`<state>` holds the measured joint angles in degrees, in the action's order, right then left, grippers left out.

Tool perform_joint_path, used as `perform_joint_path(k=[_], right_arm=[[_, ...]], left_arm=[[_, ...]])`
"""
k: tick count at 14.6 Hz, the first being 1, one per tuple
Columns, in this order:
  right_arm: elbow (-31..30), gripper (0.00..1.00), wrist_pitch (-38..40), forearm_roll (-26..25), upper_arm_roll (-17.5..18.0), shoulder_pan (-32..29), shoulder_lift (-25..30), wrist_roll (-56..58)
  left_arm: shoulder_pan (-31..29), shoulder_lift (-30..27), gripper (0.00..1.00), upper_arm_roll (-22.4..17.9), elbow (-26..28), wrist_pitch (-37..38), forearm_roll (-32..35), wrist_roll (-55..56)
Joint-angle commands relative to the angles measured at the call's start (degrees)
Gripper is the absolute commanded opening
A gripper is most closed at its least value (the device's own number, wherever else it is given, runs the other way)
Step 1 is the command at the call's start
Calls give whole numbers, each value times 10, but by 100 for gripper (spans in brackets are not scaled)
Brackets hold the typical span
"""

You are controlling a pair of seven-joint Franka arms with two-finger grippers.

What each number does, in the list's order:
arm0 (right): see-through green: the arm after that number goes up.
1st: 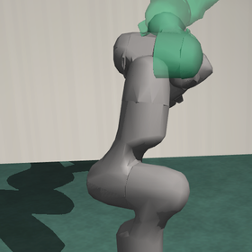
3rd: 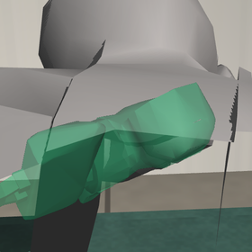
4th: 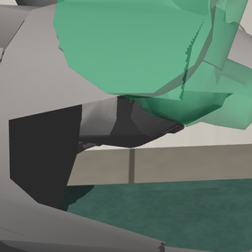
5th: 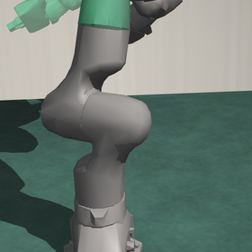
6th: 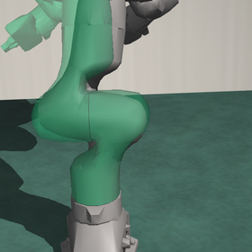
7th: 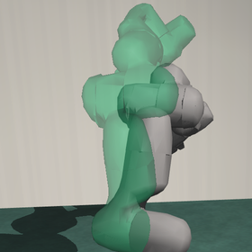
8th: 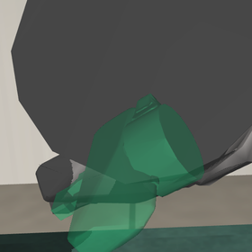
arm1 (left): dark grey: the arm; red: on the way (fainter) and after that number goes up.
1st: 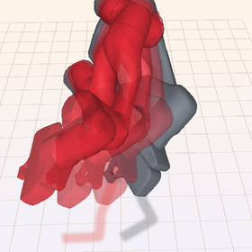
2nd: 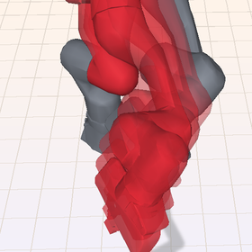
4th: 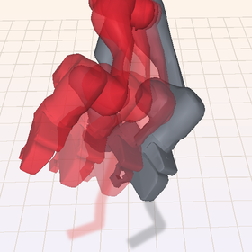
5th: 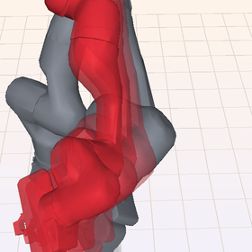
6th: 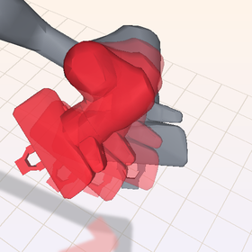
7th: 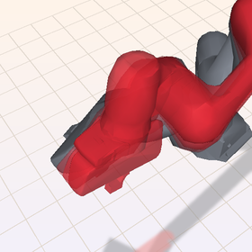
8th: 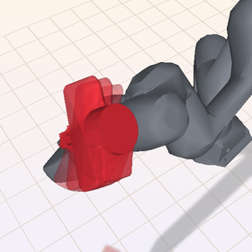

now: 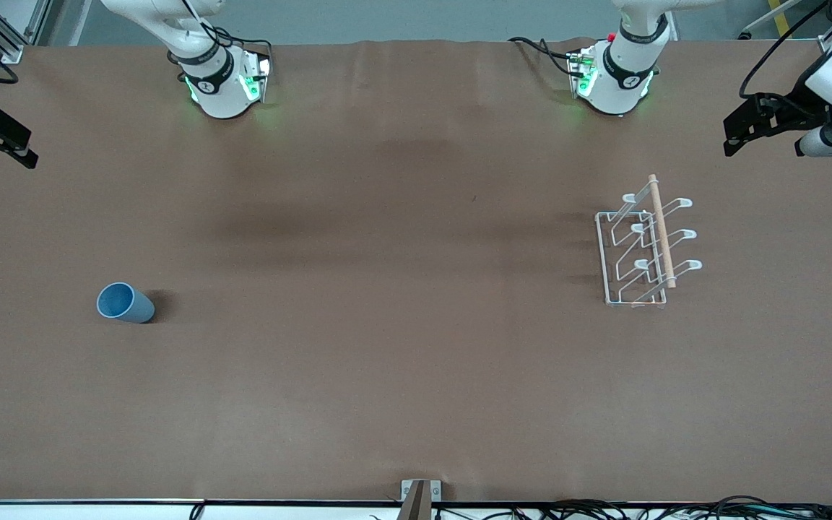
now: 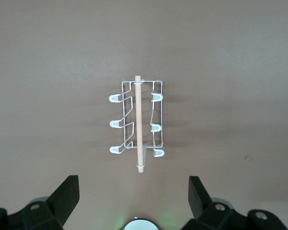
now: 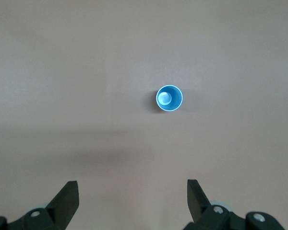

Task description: Hang cup on cup holder

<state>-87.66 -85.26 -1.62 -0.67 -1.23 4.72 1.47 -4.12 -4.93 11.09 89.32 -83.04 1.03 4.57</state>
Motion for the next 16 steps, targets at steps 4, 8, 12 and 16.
perform_joint_path(k=[4,8,12,16], right_arm=[[6,99,1,8,5,-8,-15,3],[2,99,5,13,5,-7,-15,0],[0,99,0,33,4,-11,-15,1],[-1,99,-15,30,4,-22,-20,7]], left_arm=[[-5,9,100,3,-19,13,-1,-2],[-6,12,100,3,-19,13,-1,-3],[-5,13,100,3,-18,13,-1,-4],[-6,16,100,3,-19,13,-6,-5]])
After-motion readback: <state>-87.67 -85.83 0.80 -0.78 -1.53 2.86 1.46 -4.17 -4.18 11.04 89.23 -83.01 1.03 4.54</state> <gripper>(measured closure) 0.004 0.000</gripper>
